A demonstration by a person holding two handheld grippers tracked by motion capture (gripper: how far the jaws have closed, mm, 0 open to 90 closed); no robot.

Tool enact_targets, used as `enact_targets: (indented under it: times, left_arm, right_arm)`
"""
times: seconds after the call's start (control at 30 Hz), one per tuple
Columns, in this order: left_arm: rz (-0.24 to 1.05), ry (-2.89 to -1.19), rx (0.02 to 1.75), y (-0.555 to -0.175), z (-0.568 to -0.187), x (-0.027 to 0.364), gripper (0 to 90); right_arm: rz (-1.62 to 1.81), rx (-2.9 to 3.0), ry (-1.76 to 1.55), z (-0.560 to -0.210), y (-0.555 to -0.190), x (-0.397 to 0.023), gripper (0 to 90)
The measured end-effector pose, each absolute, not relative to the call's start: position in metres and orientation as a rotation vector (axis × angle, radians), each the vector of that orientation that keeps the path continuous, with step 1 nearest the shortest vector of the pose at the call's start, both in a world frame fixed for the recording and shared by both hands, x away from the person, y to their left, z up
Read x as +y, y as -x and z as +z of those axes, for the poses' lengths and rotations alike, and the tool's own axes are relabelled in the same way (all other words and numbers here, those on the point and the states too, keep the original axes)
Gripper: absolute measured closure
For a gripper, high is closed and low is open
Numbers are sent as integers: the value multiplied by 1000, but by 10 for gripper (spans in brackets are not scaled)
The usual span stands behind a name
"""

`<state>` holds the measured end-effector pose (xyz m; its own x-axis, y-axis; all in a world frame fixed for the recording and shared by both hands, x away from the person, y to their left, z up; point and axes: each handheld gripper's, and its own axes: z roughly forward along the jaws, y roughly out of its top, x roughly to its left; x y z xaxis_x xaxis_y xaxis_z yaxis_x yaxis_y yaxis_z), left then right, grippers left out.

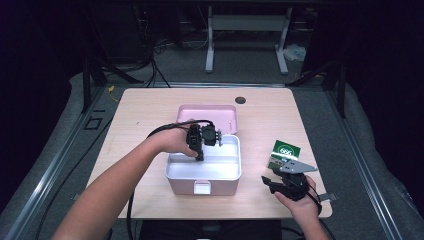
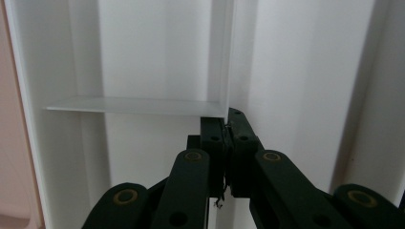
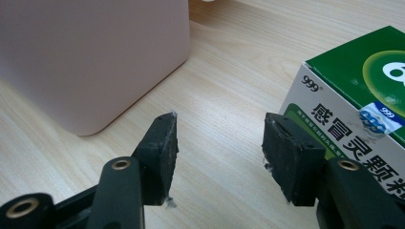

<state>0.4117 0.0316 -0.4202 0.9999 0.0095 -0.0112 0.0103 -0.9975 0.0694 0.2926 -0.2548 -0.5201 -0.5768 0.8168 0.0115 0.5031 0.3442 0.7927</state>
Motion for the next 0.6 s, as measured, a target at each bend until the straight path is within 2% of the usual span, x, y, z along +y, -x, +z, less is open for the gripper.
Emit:
enact_targets:
  times: [0.6]
  left_arm:
    - [-16, -3110, -14, -411, -420, 26, 893]
  right_arm:
    - [1108, 2225, -1161, -521, -293, -255, 456]
